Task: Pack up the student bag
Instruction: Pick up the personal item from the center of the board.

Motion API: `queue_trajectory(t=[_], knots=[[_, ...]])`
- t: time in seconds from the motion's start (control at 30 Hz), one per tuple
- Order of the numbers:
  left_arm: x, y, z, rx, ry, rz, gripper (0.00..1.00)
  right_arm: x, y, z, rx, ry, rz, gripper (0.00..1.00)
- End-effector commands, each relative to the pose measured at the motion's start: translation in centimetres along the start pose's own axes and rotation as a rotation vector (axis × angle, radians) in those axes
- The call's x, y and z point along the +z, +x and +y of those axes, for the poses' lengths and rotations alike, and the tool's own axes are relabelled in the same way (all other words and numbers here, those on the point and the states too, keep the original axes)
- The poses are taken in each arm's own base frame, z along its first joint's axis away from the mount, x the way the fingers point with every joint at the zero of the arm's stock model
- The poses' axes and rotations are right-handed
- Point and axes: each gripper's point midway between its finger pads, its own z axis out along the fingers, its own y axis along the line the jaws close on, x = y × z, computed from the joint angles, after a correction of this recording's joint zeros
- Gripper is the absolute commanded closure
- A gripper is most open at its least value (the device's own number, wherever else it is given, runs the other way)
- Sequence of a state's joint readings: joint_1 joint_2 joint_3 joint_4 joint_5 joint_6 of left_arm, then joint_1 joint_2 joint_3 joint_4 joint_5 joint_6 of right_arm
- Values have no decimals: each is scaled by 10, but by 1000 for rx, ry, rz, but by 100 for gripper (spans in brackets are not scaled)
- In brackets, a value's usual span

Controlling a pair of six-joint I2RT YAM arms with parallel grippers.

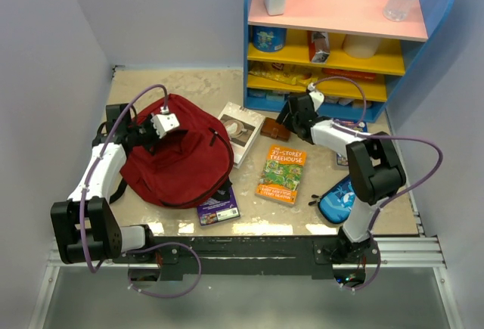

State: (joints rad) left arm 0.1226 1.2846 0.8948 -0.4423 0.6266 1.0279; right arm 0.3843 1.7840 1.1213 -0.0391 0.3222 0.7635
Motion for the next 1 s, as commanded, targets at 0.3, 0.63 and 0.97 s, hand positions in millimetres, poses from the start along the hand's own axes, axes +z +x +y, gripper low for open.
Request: queue_trajectory(t=[0.3, 0.63, 0.97], knots=[[-10, -29, 8, 54, -6, -84, 100, 30, 31, -19, 50, 10, 38, 33], [-10, -30, 8, 57, -1, -89, 100, 26, 39, -11, 113, -59, 49, 76], [-9, -32, 5, 49, 12, -101, 100, -9, 20, -6, 158, -117, -7, 100]])
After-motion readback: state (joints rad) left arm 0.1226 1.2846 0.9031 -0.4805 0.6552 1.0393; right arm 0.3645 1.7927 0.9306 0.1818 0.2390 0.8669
